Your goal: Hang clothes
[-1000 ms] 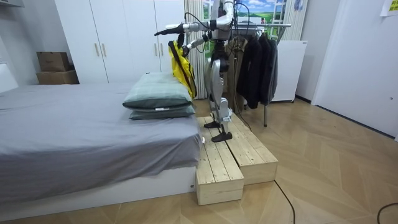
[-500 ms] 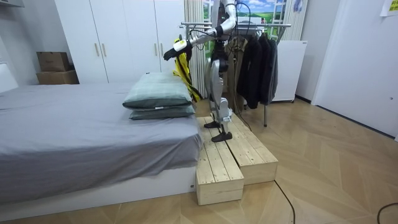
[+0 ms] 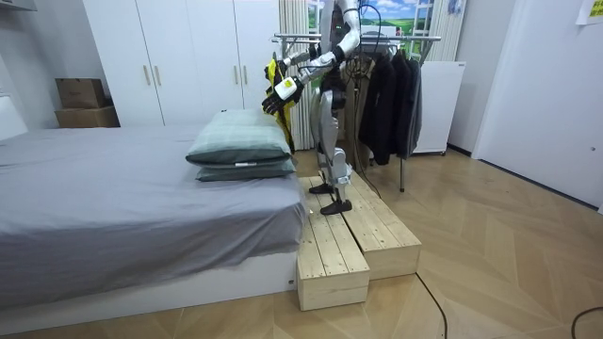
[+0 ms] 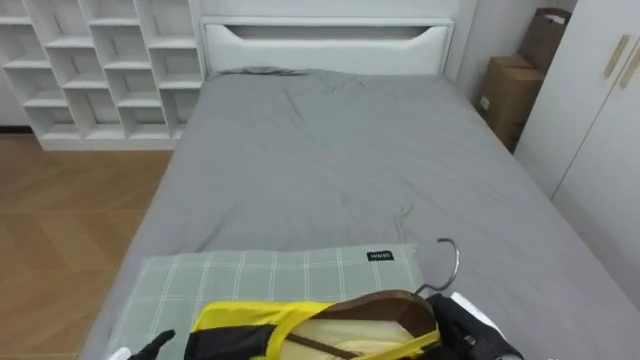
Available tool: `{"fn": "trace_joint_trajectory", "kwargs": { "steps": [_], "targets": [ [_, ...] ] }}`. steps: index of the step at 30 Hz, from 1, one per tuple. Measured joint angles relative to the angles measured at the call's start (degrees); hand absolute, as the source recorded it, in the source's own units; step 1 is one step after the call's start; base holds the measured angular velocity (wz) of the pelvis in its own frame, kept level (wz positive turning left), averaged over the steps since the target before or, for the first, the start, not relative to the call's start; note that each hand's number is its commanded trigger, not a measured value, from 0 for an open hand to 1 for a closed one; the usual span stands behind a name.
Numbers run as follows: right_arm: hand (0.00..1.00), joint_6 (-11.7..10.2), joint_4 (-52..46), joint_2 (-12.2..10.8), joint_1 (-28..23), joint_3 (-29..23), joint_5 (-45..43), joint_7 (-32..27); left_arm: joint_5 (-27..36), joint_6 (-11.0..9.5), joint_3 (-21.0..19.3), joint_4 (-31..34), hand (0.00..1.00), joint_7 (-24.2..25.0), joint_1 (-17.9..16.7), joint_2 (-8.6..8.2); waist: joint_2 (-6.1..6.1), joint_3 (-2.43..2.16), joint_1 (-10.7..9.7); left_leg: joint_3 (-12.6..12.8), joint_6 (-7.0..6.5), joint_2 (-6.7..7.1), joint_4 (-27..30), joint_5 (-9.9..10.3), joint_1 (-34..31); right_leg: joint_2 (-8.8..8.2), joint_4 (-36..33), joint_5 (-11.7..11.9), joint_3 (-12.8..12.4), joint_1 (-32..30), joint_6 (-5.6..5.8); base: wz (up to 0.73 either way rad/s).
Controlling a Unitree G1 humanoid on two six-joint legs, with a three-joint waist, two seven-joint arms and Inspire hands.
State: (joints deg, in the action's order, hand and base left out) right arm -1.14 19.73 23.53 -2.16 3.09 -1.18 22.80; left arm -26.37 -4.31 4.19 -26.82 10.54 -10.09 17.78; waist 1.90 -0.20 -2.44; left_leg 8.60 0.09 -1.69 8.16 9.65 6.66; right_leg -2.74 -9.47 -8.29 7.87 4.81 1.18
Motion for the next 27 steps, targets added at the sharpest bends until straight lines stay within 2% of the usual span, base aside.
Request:
{"fn": "trace_joint_trajectory", "kwargs": {
  "steps": [4, 9, 11, 16, 19, 22, 24, 27],
  "targets": [
    [1.00, 0.43, -0.32, -0.06, -0.44, 0.00, -1.74, 0.40, 0.06, 0.46, -0.44, -2.56, 0.00, 0.55, -0.32, -1.33, 0.01, -0.01, 0.29, 0.03, 0.00, 0.01, -0.01, 0.00, 0.16, 0.00, 0.02, 0.00, -0.07, -0.02, 0.00, -0.01],
    [1.00, 0.69, -2.74, -0.06, -0.63, -0.01, -3.50, 0.52, 6.90, 0.11, -3.53, -8.04, 0.00, 0.60, -1.01, -3.70, 0.19, 0.02, 0.36, 0.58, 0.01, -0.03, -0.51, 0.00, 0.27, 0.15, -0.03, 0.00, -1.06, -0.32, 0.00, -0.07],
    [1.00, 0.68, -3.58, -0.06, -0.64, -0.01, -3.56, 0.83, 8.25, 0.14, -4.11, -8.75, 0.00, 0.60, -1.01, -3.94, 0.49, -0.11, 0.45, 0.77, 0.01, -0.07, -0.50, 0.00, 0.03, 0.20, -0.15, 0.02, -1.36, -0.93, -0.03, -0.05],
    [1.00, 0.63, -4.32, -0.12, -0.63, -0.02, -3.50, 1.15, 8.72, 0.17, -3.64, -7.14, 0.00, 1.47, -0.90, -4.52, 0.69, -0.02, 0.67, 0.61, 0.01, -0.02, -0.44, 0.01, -0.05, 0.11, -0.14, 0.03, -0.76, -0.82, -0.04, 0.01],
    [1.00, 0.12, -4.39, -0.19, -0.59, -1.39, -3.55, 1.15, 8.82, 0.20, -3.69, -4.19, 0.00, 1.86, -0.79, -4.52, 0.80, 0.26, 0.66, 0.53, 0.01, 0.00, -0.39, 0.01, -0.60, 0.05, -0.14, 0.00, -0.63, -1.08, 0.00, 0.01],
    [1.00, 0.05, -4.41, -0.93, -0.35, -3.68, -3.53, 1.13, 8.79, 0.25, -3.39, 1.45, 0.00, 3.90, -0.77, -4.42, 1.00, 0.47, 0.26, 0.13, -0.01, 0.02, 0.25, 0.02, -1.99, -0.02, -0.14, 0.04, -0.54, -1.98, -0.02, 0.06],
    [1.00, 0.02, -4.41, -2.27, -0.16, -4.33, -3.31, 1.06, 10.04, 0.36, -0.57, 5.38, 0.00, 5.17, -0.73, -2.87, 1.03, 0.57, -0.64, -0.14, -0.01, 0.04, 0.25, 0.02, -2.16, -0.04, -0.16, 0.03, -0.30, -1.96, -0.02, 0.06],
    [1.00, 0.01, -4.41, -3.07, -0.01, -4.33, -3.27, 1.11, 11.06, 1.09, 2.76, 12.02, 0.00, 7.60, -0.70, -1.68, 1.02, 0.62, -2.14, -0.54, -0.01, 0.10, 0.28, 0.02, -2.26, -0.14, -0.11, 0.00, 0.12, -2.04, 0.01, 0.07]
  ]
}}
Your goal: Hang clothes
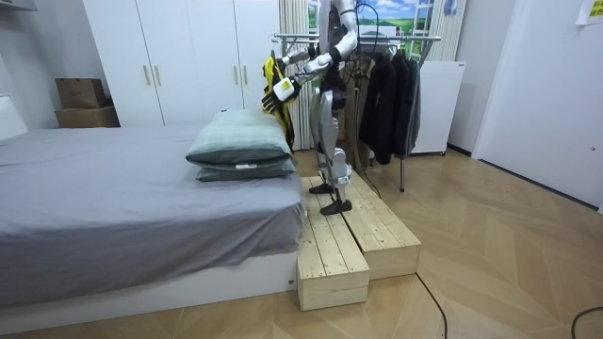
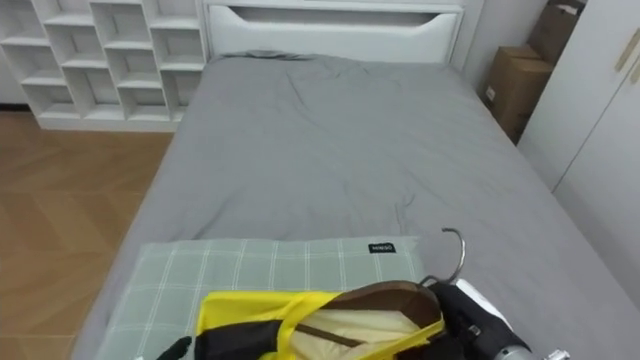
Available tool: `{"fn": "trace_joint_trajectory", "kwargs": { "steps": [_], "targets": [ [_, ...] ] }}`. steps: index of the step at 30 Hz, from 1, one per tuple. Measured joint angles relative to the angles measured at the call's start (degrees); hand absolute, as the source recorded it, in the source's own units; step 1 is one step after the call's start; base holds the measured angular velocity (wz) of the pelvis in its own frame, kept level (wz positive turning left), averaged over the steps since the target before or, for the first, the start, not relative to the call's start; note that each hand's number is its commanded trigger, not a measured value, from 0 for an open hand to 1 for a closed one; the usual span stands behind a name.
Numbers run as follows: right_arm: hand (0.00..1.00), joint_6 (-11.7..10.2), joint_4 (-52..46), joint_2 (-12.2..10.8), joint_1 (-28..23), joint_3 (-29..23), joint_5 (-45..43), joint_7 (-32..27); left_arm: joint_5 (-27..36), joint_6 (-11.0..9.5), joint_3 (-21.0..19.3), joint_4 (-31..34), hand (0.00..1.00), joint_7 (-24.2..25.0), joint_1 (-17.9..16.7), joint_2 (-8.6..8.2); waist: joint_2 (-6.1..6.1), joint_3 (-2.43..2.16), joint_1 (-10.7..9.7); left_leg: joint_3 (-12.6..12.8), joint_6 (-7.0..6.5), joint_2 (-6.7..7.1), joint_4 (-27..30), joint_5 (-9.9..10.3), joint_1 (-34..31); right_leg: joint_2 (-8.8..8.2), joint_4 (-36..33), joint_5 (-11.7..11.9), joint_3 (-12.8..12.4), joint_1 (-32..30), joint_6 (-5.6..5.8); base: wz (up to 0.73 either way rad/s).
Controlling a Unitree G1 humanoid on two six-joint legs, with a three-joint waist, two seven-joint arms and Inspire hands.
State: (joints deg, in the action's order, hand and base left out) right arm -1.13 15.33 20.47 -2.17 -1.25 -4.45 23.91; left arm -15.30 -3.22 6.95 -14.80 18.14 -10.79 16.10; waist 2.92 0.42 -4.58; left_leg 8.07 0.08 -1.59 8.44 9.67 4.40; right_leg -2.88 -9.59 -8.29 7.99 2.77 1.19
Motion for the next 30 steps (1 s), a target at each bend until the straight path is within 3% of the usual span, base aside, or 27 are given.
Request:
{"fn": "trace_joint_trajectory", "kwargs": {
  "steps": [5, 12, 16, 30],
  "targets": [
    [1.00, 0.00, 0.19, 0.00, 0.06, 0.02, 1.75, -0.61, 0.25, 1.02, 3.98, 7.41, 0.00, 3.88, 0.03, 1.73, 0.33, 0.28, -1.04, -0.06, 0.00, -0.01, 0.04, 0.00, -0.17, 0.00, 0.07, -0.05, -0.01, -0.24, 0.01, -0.01],
    [1.00, 0.20, 0.33, -1.25, 0.05, 0.09, 2.64, -0.79, 4.57, 1.60, 8.03, 16.12, 0.00, 9.14, 0.20, 2.72, 0.33, 0.32, -1.64, -0.02, 0.00, -0.04, 0.17, 0.00, -0.65, 0.06, 0.04, -0.04, -0.12, -0.84, 0.01, 0.00],
    [1.00, 1.02, 0.33, -1.30, 0.07, 0.09, 2.64, -0.87, 4.60, 2.93, 8.27, 16.44, 0.00, 10.25, 0.20, 2.79, 0.32, 0.32, -1.62, -0.02, 0.00, -0.03, 0.19, 0.00, -0.70, 0.07, 0.04, -0.06, -0.17, -0.89, 0.01, 0.00],
    [1.00, 1.30, 0.32, -1.28, 0.87, -0.03, 2.19, -2.09, 4.62, 3.63, 8.92, 16.31, 0.00, 11.27, -0.26, 3.71, -0.04, 0.45, -1.96, 1.14, 0.00, -0.03, 0.18, 0.00, -0.81, 0.03, -0.59, -0.05, -0.93, -1.71, 0.01, -0.03]
  ]
}}
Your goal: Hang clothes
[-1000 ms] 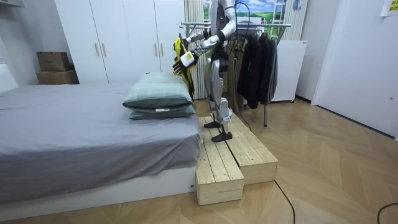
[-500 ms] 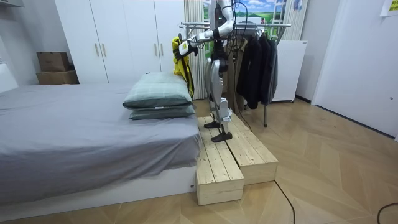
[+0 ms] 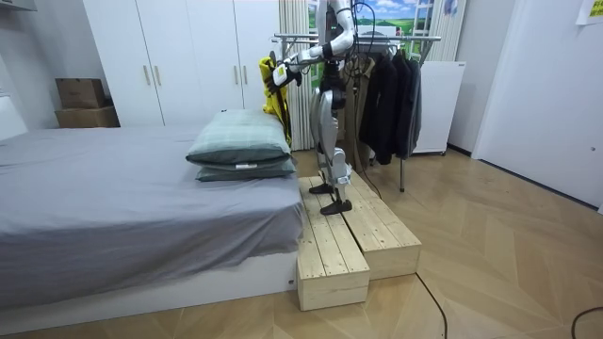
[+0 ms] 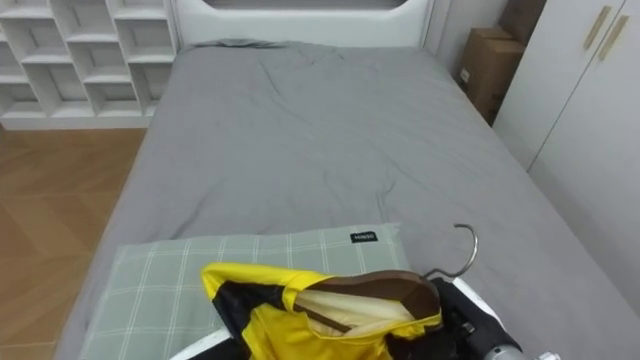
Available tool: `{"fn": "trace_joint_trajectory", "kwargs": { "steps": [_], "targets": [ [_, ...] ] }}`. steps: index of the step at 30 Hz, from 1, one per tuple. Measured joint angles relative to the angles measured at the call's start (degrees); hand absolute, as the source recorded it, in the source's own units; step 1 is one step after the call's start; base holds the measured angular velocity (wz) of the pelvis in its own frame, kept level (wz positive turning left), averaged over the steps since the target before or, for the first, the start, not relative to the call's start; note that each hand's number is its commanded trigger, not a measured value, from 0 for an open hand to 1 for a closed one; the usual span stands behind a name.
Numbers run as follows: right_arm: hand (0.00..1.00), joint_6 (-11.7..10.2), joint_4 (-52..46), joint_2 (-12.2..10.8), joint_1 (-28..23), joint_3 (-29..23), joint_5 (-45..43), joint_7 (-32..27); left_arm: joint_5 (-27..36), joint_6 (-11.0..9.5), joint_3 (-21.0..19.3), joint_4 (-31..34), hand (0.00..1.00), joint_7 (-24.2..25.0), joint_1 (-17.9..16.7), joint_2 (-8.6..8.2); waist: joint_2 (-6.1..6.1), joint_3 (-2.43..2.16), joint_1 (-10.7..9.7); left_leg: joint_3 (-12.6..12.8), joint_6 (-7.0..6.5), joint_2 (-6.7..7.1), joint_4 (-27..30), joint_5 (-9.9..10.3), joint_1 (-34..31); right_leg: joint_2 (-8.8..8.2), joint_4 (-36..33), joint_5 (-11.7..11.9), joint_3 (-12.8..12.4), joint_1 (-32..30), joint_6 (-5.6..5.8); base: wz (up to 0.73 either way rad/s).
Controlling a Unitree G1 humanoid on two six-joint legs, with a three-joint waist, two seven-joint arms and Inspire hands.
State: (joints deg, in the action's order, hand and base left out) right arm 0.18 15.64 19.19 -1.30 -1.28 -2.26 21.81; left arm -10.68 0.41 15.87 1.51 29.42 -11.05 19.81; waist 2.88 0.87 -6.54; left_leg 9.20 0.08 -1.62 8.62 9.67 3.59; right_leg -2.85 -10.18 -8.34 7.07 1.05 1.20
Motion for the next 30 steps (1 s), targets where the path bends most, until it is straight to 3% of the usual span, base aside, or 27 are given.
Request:
{"fn": "trace_joint_trajectory", "kwargs": {
  "steps": [4, 7, 11, 15, 23, 30],
  "targets": [
    [1.00, 0.11, -0.16, 1.15, 2.19, -0.13, -0.70, 0.00, -0.12, 0.03, -0.39, -1.12, 0.00, 0.00, -0.04, 0.01, 0.04, 0.01, -0.53, 0.18, 0.00, 0.00, 0.01, 0.00, 0.02, -0.03, -0.53, -0.08, -0.21, -0.57, -0.01, -0.03],
    [1.00, 0.58, -1.22, 2.26, 4.05, -0.94, -1.54, 0.10, -0.17, 0.07, -2.14, -5.62, 0.00, -0.05, -0.40, -0.31, 0.10, -0.03, -0.35, 1.16, 0.00, -0.15, 0.00, 0.00, 0.18, 0.20, -0.85, -0.07, -1.31, -1.27, -0.02, -0.19],
    [1.00, 1.24, -3.26, 4.11, 4.77, -2.64, -2.50, -0.32, -0.19, 1.58, -2.98, -12.52, 0.00, -0.62, -1.74, -0.27, 0.47, -0.04, -0.30, 1.72, 0.00, -0.15, -0.02, 0.00, 0.03, 0.24, -1.60, -0.07, -2.19, -1.85, -0.03, -0.12],
    [1.00, 1.29, -4.87, 4.20, 4.78, -2.89, -3.44, -1.04, -0.23, 2.04, -3.20, -17.41, 0.00, -0.64, -1.79, -0.30, 1.26, -0.02, -0.32, 1.76, 0.00, -0.16, 0.01, 0.00, 0.01, 0.21, -2.02, -0.08, -2.33, -2.11, -0.04, 0.00],
    [1.00, 1.29, -10.95, 4.19, 4.78, -2.91, -6.06, -1.14, -0.70, 2.09, -4.58, -19.14, 0.00, -1.99, -1.76, -0.38, 1.38, 0.00, -0.89, 1.91, -0.01, -0.14, 0.07, 0.00, 0.04, 0.16, -2.48, -0.18, -2.35, -2.14, -0.09, 0.00],
    [1.00, 2.51, -18.18, 4.25, 4.75, -5.50, -7.03, -1.20, -1.56, 2.15, -4.62, -22.50, 0.00, -5.47, -1.48, -2.60, 1.37, -0.04, -0.98, 2.04, -0.01, -0.10, -0.14, 0.00, 0.08, 0.17, -2.54, -0.18, -2.49, -2.37, -0.08, 0.00]
  ]
}}
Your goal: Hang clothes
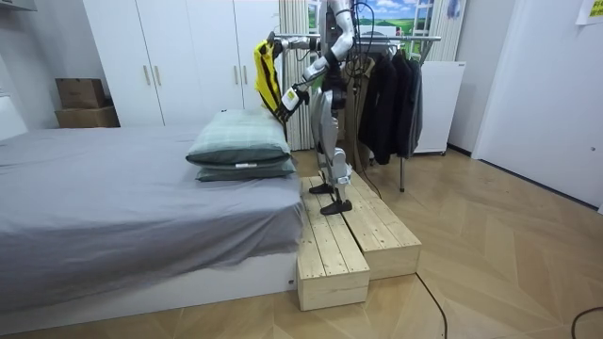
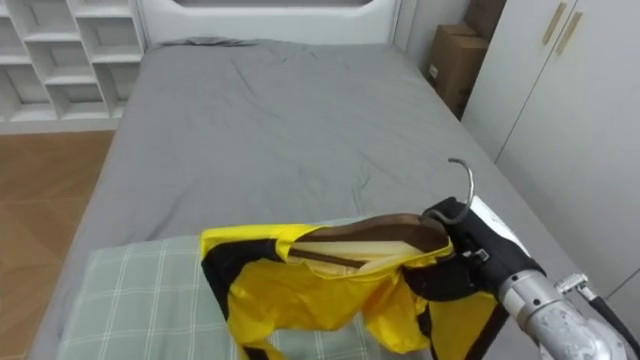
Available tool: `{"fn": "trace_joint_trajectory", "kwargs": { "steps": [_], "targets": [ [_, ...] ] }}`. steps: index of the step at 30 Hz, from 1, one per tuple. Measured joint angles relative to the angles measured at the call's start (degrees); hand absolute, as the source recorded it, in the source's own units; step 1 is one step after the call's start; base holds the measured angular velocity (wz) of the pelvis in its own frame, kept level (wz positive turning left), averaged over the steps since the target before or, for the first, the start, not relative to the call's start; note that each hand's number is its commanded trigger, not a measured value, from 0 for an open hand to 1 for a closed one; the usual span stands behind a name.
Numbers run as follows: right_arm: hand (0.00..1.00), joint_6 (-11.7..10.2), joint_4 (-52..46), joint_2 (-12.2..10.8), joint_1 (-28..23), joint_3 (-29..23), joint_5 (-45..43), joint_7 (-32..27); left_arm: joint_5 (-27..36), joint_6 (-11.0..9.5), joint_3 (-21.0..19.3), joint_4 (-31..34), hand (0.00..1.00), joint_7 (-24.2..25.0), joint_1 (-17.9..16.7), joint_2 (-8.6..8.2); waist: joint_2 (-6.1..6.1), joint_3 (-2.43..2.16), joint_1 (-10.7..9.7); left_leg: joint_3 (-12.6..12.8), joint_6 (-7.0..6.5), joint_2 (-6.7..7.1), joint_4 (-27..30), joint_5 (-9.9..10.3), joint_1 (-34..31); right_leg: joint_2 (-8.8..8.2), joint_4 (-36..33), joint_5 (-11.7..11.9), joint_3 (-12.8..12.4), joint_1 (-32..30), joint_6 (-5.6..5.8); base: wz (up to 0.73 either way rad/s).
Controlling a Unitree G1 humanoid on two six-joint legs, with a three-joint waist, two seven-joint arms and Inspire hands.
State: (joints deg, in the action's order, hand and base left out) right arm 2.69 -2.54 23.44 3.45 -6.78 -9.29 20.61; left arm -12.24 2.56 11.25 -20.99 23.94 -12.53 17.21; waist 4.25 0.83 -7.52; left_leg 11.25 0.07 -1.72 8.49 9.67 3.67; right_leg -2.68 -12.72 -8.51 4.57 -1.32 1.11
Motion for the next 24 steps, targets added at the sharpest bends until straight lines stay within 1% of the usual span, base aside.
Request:
{"fn": "trace_joint_trajectory", "kwargs": {
  "steps": [3, 7, 9, 13, 14, 16, 18, 20, 22, 24],
  "targets": [
    [1.00, 0.01, -1.70, 0.12, 0.00, -1.80, 0.00, -0.16, -1.38, 0.21, -0.11, -1.12, 0.00, -0.04, -0.07, 0.01, 0.01, -0.02, 0.06, 0.11, 0.00, -0.01, -0.05, 0.00, 0.02, 0.02, 0.03, 0.00, -0.11, -0.05, 0.00, 0.00],
    [1.00, 0.06, -2.20, 0.15, -0.01, -1.94, 0.00, -0.31, -1.87, 0.11, -1.21, -3.63, 0.00, -0.59, 0.00, -0.04, 0.06, -0.06, 0.00, 0.31, 0.00, -0.06, -0.14, 0.00, 0.15, 0.13, 0.03, 0.01, -0.27, 0.01, -0.01, -0.01],
    [1.00, 0.06, -2.25, 0.15, -0.01, -2.10, 0.02, -0.36, -1.93, 0.11, -2.57, -6.19, 0.00, -1.47, -0.31, -0.20, 0.15, -0.11, -0.07, 0.44, 0.01, -0.18, -0.18, 0.01, 0.17, 0.27, 0.11, 0.02, -0.37, -0.02, -0.04, 0.00],
    [1.00, 0.08, -2.26, 0.15, -0.02, -3.67, 0.09, -0.52, -1.86, 0.00, -5.00, -8.22, 0.00, -2.94, -0.82, -0.57, 0.22, -0.20, 0.09, 0.63, 0.13, -0.35, -0.17, 0.09, 0.15, 0.48, 0.10, 0.04, -0.69, -0.11, -0.08, -0.03],
    [1.00, 0.09, -2.30, 0.15, -0.01, -4.09, 0.10, -0.61, -1.75, -0.01, -6.18, -9.20, 0.00, -3.35, -0.87, -0.89, 0.24, -0.23, 0.32, 1.08, 0.21, -0.49, -0.17, 0.14, 0.28, 0.65, 0.07, 0.10, -1.19, -0.17, -0.16, -0.14],
    [1.00, 0.17, -2.32, 0.14, -0.02, -4.15, 0.11, -0.67, -1.66, -0.09, -7.60, -11.38, 0.00, -4.28, -0.85, -1.27, 0.30, -0.27, 0.34, 1.39, 0.37, -0.66, -0.18, 0.24, 0.62, 0.81, 0.08, 0.14, -1.38, 0.01, -0.22, -0.11],
    [1.00, 0.70, -2.32, 0.15, -0.03, -4.65, -0.04, -0.66, -1.68, -0.22, -9.87, -14.06, 0.00, -6.07, -0.85, -2.63, 0.31, -0.32, 0.20, 1.64, 0.49, -0.77, -0.22, 0.33, 0.86, 0.89, 0.11, 0.13, -1.46, 0.10, -0.25, -0.05],
    [1.00, 1.06, -2.40, 0.13, -0.06, -5.29, 0.06, -0.66, -1.69, -0.38, -10.93, -15.89, 0.00, -7.21, -0.85, -3.31, 0.36, -0.37, 0.21, 1.85, 0.51, -0.84, -0.23, 0.37, 0.95, 0.92, 0.15, 0.20, -1.50, 0.07, -0.36, -0.06],
    [1.00, 1.17, -2.55, 0.11, -0.21, -5.91, -0.11, -0.73, -1.76, -0.44, -11.07, -17.82, 0.00, -8.21, -0.85, -3.44, 0.47, -0.54, 0.10, 2.15, 0.56, -0.92, -0.25, 0.41, 1.13, 1.02, 0.19, 0.23, -1.67, 0.10, -0.41, -0.08],
    [1.00, 1.17, -2.73, 0.03, -0.88, -6.02, -0.22, -0.98, -1.77, -0.44, -11.07, -20.08, 0.00, -9.49, -1.05, -3.54, 0.78, -0.86, 0.32, 2.83, 0.69, -1.12, -0.24, 0.58, 1.51, 1.29, 0.23, 0.35, -2.21, 0.16, -0.59, -0.15]
  ]
}}
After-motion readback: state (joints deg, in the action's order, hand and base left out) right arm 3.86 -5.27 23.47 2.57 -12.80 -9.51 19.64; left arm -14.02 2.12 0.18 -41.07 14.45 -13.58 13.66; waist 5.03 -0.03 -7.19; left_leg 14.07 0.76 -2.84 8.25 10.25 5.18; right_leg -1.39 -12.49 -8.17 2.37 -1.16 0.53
